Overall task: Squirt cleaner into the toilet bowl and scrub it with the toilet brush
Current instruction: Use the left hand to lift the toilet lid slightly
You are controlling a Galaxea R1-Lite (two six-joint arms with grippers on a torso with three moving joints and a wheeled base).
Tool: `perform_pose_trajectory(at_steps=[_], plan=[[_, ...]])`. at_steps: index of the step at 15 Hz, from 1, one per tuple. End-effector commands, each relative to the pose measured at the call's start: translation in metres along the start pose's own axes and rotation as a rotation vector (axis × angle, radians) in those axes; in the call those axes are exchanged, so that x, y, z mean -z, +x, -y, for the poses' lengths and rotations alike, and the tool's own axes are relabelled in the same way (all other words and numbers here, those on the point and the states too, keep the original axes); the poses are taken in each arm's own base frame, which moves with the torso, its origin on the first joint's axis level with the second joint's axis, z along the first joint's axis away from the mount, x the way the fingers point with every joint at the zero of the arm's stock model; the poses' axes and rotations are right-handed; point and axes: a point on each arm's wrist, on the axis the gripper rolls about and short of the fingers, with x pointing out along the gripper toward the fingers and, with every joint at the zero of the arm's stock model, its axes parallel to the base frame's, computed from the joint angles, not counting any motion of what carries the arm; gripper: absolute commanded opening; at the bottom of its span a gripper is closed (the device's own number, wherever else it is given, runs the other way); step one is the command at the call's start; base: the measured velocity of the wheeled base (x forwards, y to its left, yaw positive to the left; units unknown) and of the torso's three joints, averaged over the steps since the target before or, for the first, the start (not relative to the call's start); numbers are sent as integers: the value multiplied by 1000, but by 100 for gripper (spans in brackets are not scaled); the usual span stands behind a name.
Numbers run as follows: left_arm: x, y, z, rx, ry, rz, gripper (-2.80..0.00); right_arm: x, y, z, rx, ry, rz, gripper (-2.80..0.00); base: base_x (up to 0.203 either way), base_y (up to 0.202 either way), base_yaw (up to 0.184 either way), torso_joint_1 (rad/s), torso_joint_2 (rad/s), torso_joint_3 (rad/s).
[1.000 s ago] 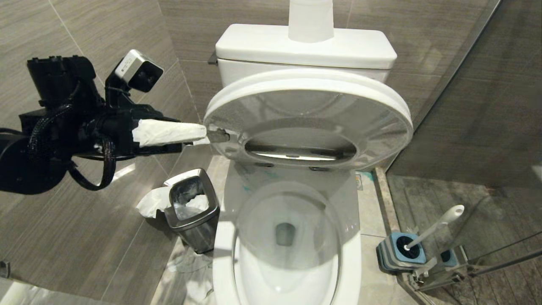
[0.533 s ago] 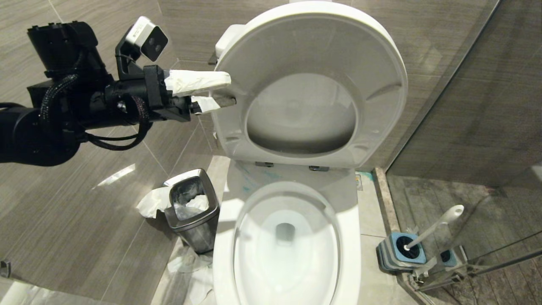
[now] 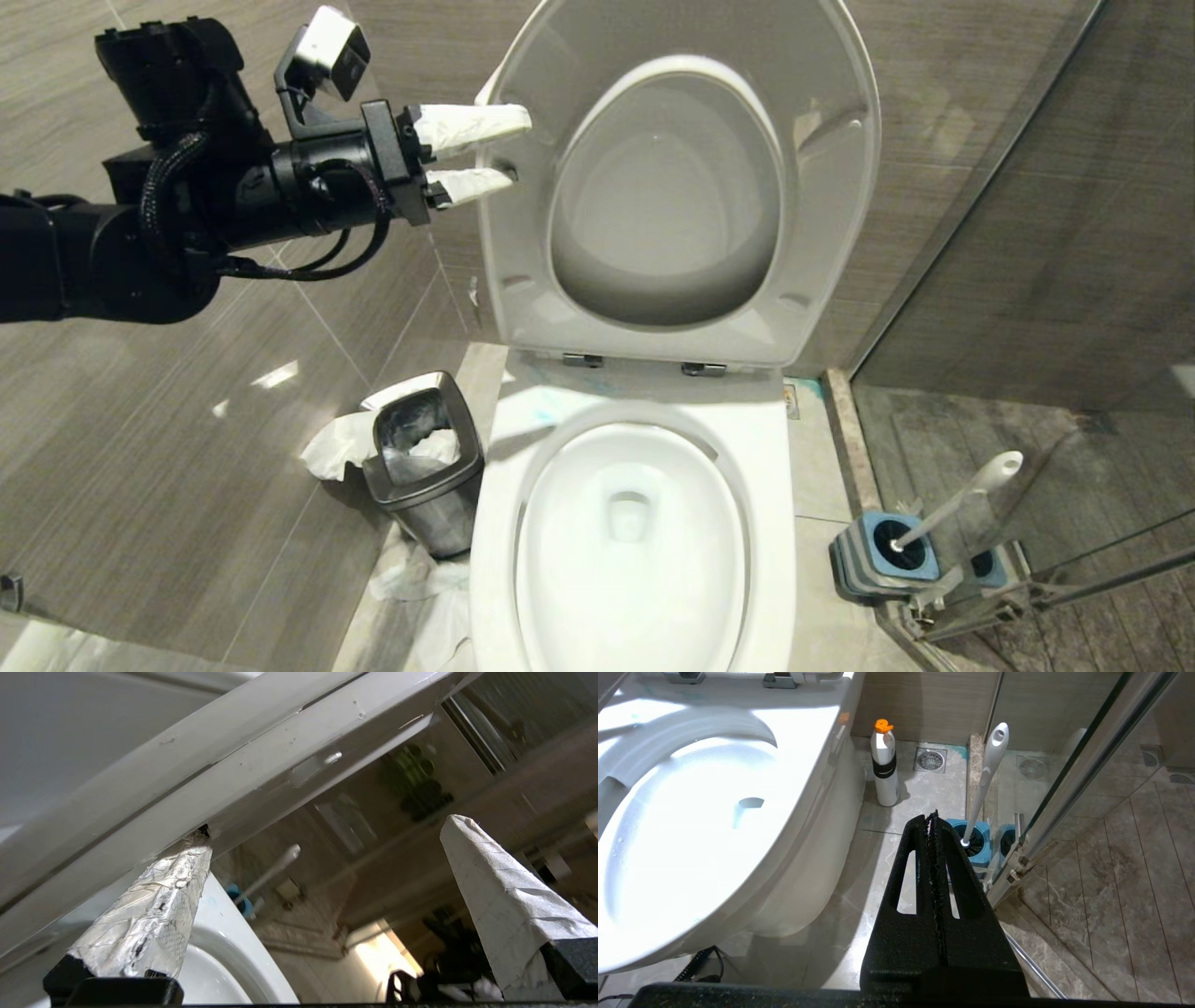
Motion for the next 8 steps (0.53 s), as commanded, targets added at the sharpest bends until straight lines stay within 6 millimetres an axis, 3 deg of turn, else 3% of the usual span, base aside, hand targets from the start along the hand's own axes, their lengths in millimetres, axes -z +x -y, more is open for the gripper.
perform_pose_trajectory(at_steps=[1, 8], plan=[[-4, 7, -12, -45, -5, 44, 0, 0, 0, 0, 0, 0, 0, -280, 0, 0, 0, 0, 0, 0], [-7, 20, -17, -123, 14, 123, 0, 0, 0, 0, 0, 0, 0, -280, 0, 0, 0, 0, 0, 0]])
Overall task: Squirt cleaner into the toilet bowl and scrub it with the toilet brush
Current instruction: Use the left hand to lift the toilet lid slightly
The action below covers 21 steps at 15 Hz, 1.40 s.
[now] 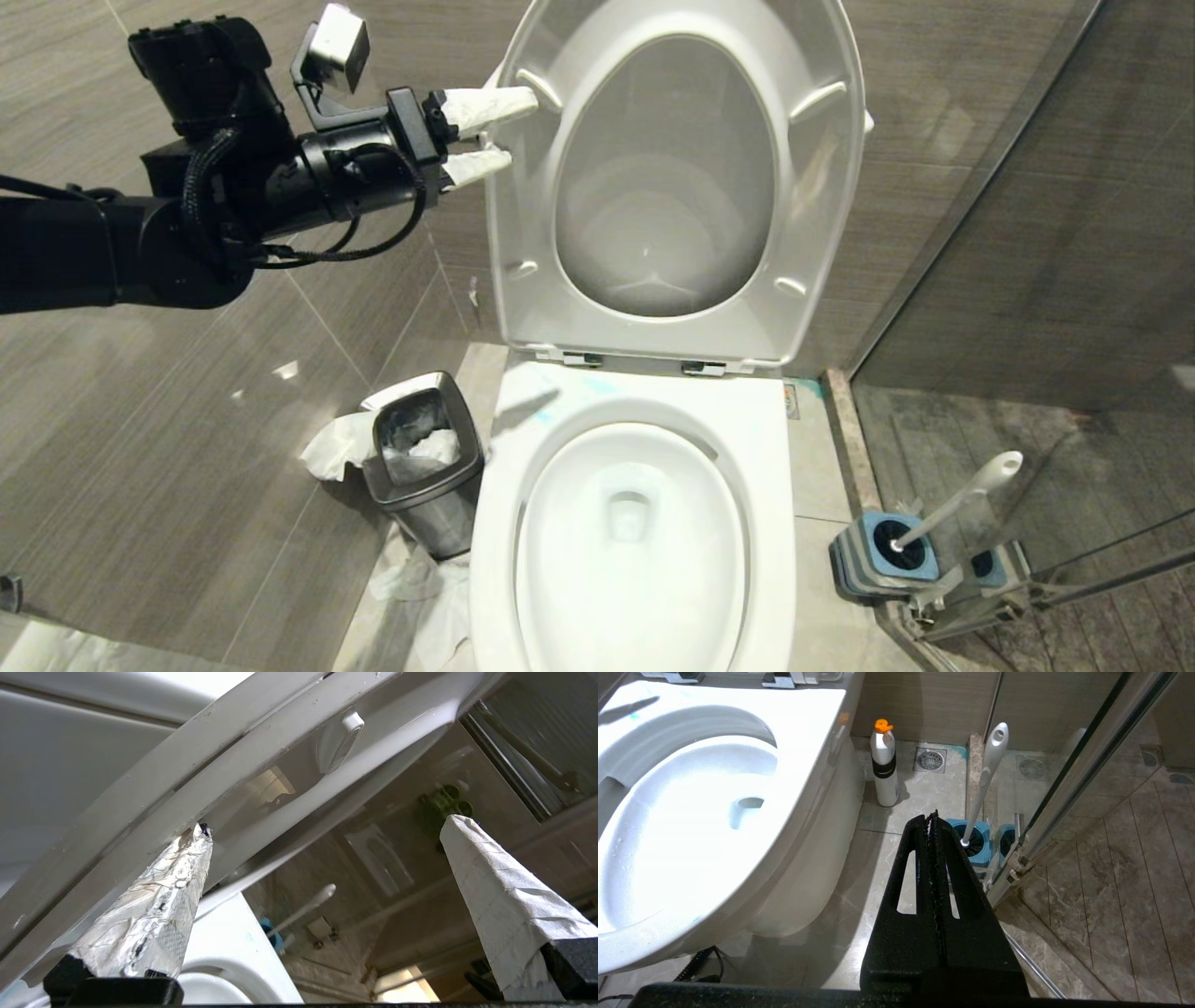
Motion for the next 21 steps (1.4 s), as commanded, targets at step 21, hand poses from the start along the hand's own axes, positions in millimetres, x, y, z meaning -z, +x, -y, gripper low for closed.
perform_pose_trajectory(at_steps=[21], plan=[[17, 62, -13, -154, 137, 157, 0, 0, 0, 0, -1, 0, 1, -280, 0, 0, 0, 0, 0, 0]])
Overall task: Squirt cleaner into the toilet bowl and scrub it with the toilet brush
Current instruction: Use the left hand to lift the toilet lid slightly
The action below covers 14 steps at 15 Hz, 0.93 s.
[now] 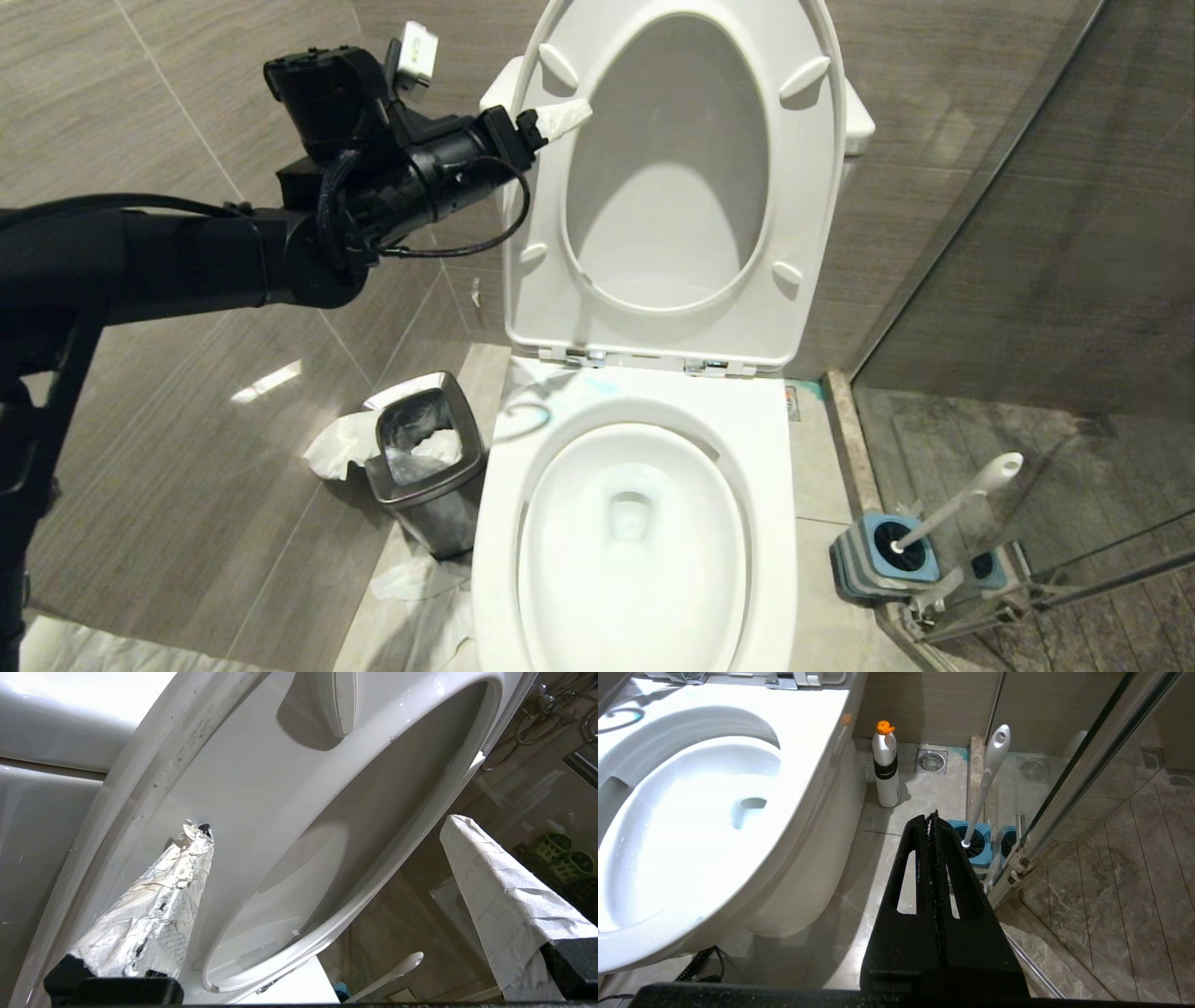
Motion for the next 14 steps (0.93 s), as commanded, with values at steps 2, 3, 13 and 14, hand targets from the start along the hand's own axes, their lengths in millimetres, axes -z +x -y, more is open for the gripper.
perform_pose_trajectory(at_steps=[2, 3, 13, 14], plan=[[-18, -9, 14, 20, -16, 25, 0, 0, 0, 0, 0, 0, 0, -280, 0, 0, 0, 0, 0, 0], [-27, -14, 21, 26, -47, 36, 0, 0, 0, 0, 0, 0, 0, -280, 0, 0, 0, 0, 0, 0], [-84, -62, 60, 7, -483, 63, 0, 0, 0, 0, 0, 0, 0, -280, 0, 0, 0, 0, 0, 0], [-88, -67, 54, -21, -473, 68, 0, 0, 0, 0, 0, 0, 0, -280, 0, 0, 0, 0, 0, 0]])
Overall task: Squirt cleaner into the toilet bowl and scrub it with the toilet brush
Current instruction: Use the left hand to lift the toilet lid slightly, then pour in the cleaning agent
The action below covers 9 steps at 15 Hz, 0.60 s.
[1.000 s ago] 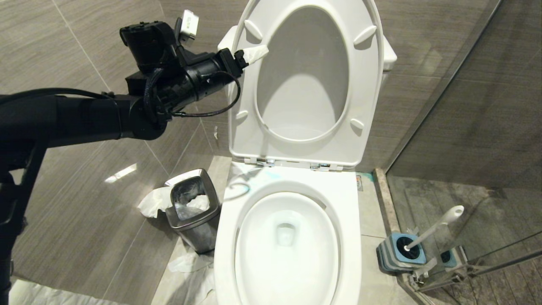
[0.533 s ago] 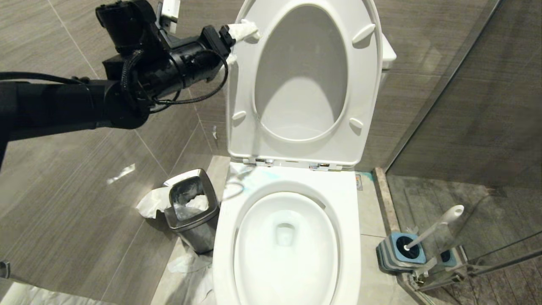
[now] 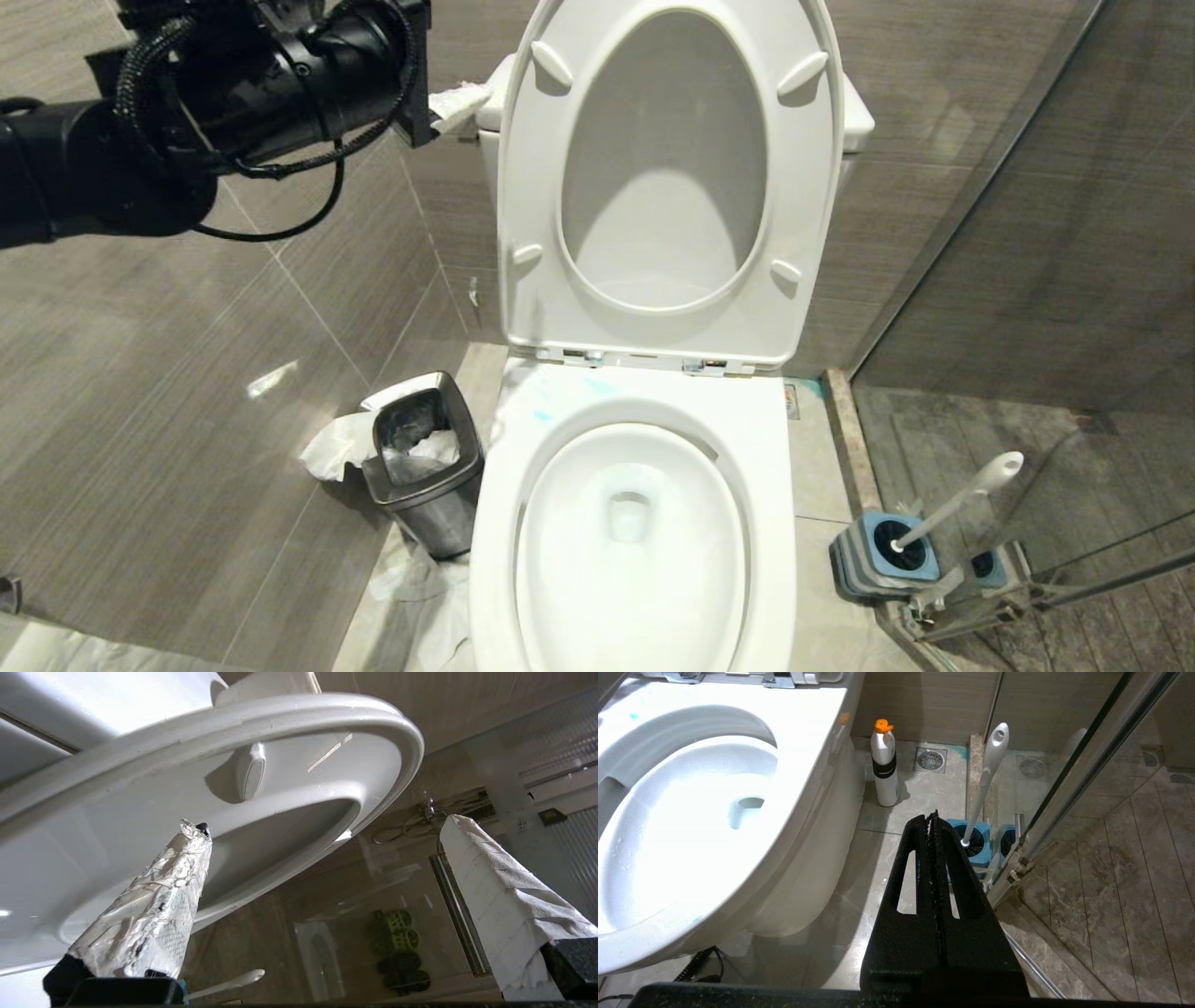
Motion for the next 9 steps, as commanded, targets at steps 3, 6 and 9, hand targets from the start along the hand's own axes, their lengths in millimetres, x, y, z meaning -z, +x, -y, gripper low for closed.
perform_pose_trajectory(at_steps=[3, 6, 9], plan=[[-20, -26, 18, -47, 171, 27, 0, 0, 0, 0, -1, 0, -1, -280, 0, 0, 0, 0, 0, 0], [-23, -39, 25, -100, 404, 1, 0, 0, 0, 0, -1, 0, -1, -280, 0, 0, 0, 0, 0, 0], [-23, -53, 39, -142, 648, -42, 0, 0, 0, 0, -1, 0, -1, -280, 0, 0, 0, 0, 0, 0]])
